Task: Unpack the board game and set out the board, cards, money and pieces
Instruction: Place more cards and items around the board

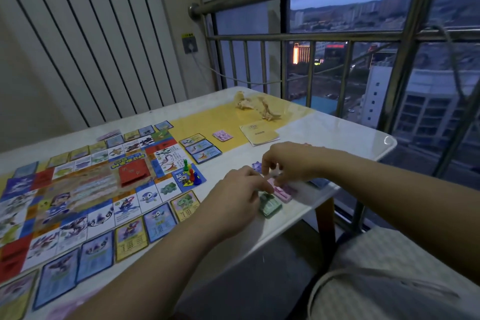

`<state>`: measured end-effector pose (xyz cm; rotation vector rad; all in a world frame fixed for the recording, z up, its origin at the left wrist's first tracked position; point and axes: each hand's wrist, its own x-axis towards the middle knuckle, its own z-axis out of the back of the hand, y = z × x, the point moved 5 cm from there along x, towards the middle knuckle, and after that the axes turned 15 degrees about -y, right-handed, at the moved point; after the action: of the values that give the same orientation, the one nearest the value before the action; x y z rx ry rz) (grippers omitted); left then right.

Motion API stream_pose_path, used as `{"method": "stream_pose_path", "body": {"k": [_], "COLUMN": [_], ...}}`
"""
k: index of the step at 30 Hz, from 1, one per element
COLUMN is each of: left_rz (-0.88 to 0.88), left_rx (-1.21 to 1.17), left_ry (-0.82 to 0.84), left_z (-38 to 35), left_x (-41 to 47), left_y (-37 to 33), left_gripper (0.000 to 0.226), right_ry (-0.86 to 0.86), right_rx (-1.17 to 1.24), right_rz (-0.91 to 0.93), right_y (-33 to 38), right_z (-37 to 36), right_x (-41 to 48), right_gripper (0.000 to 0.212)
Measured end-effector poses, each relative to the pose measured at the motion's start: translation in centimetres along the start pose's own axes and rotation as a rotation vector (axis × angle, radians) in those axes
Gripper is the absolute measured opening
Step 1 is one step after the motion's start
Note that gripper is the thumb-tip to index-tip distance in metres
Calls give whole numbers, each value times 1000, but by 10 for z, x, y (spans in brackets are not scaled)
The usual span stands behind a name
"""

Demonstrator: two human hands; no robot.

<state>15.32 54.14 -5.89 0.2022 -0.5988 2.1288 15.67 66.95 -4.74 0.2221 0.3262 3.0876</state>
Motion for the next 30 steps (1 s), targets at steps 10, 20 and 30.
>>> {"method": "stream_pose_path", "body": {"k": [10, 20, 30], "left_rz": [-43, -193, -167], "left_rx": [34, 184, 185], "left_ry": [-11, 61, 105], "left_z": [-6, -33, -38], "left_x": [23, 35, 39], "left_y": [-21, -38, -36], "left_gripper": [32, 32, 32], "right_ry": [94, 174, 281], "right_rx": [-207, -311, -353], "right_rz": [-282, -296, -386], "right_y": [-67, -60, -67], "right_z": [49, 23, 13], "right_x": [-10, -5, 10], "right_gripper": [41, 47, 74]}}
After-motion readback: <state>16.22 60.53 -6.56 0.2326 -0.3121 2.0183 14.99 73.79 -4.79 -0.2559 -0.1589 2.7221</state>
